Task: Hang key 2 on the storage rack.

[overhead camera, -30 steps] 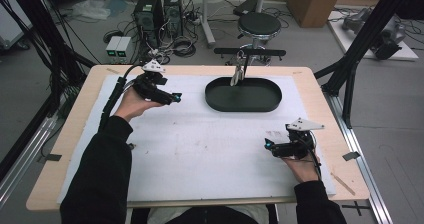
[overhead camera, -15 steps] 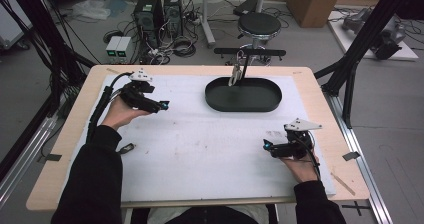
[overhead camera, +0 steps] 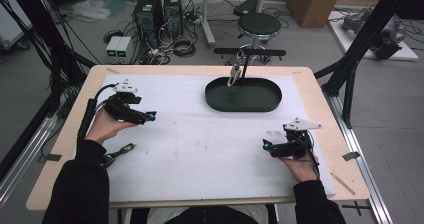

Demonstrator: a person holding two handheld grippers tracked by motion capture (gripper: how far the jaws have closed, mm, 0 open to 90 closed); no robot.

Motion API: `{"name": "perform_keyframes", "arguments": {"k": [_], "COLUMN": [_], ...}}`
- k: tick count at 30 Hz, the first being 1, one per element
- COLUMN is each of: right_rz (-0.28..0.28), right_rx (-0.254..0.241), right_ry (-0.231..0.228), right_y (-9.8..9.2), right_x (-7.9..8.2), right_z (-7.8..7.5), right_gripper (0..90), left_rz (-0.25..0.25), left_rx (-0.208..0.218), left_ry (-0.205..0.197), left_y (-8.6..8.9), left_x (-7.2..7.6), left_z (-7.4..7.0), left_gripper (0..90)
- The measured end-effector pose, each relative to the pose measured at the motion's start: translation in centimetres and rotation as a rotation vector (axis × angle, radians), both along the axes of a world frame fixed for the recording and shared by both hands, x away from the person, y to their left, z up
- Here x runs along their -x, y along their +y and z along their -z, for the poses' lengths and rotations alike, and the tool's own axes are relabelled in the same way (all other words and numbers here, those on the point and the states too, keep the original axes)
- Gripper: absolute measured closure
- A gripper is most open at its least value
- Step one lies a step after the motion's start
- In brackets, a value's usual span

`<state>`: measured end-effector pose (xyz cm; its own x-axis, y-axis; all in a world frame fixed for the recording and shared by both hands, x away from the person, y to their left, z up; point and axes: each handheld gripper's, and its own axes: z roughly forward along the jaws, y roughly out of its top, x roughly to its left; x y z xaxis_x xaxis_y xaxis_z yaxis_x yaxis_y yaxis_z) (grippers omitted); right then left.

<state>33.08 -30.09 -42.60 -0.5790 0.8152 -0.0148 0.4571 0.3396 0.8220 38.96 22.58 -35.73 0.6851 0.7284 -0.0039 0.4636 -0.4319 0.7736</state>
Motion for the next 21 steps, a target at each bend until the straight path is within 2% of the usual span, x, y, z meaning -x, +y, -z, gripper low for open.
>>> {"name": "perform_keyframes", "arguments": {"k": [5, 9, 11, 13, 15, 21], "right_rz": [-0.003, -0.002, -0.001, -0.004, -0.009, -0.009], "right_rx": [0.002, 0.002, 0.000, 0.000, 0.000, 0.000], "right_ry": [0.004, 0.004, 0.007, 0.009, 0.011, 0.011], "right_y": [0.1, 0.1, 0.1, 0.2, 0.2, 0.2], "right_x": [0.0, 0.0, 0.0, 0.0, 0.0, 0.0], "right_z": [0.0, 0.0, 0.0, 0.0, 0.1, 0.1], "right_gripper": [0.8, 0.8, 0.8, 0.9, 0.8, 0.8], "left_rz": [-0.032, -0.042, -0.038, -0.030, -0.026, -0.027], "left_rx": [0.002, -0.021, -0.031, -0.030, -0.036, -0.065], "left_ry": [0.023, 0.051, 0.057, 0.037, 0.034, 0.054], "left_y": [1.4, 2.2, 2.3, 2.4, 2.5, 3.2], "left_x": [0.8, 1.4, 1.7, 2.1, 2.6, 3.6], "left_z": [1.4, 2.4, 2.6, 2.6, 2.6, 3.1], "left_gripper": [16.0, 16.1, 16.0, 16.2, 16.4, 16.4]}}
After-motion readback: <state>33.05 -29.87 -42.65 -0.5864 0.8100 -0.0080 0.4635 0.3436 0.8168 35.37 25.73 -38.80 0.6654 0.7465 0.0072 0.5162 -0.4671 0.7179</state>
